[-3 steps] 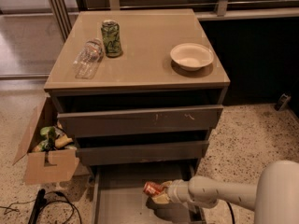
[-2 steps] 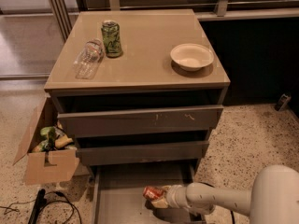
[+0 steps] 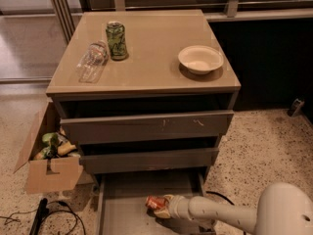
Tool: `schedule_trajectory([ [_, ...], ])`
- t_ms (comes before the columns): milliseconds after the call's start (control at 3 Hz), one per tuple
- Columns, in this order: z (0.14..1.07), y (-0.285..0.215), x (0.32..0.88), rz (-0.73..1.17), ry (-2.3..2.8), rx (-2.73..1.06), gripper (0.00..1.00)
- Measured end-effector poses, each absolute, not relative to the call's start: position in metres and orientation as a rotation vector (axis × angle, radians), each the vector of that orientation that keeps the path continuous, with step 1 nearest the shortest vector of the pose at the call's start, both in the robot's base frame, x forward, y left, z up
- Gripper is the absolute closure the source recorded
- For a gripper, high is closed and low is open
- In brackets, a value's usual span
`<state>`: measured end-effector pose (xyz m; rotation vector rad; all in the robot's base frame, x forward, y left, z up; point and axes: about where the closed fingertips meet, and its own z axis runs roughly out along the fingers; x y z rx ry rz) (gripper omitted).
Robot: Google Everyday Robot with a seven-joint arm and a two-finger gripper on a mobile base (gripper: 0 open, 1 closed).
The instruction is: Place coke can into bottom drawer
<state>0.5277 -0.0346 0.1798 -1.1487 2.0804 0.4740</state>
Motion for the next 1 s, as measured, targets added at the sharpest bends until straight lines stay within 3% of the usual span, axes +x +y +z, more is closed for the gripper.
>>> schedule_trajectory([
  [667, 0.145, -0.037, 0.547, 0.430, 2.086, -1.150, 1.00],
  [1000, 0.143, -0.038, 0.552, 0.423, 2.087, -1.149, 0.78],
])
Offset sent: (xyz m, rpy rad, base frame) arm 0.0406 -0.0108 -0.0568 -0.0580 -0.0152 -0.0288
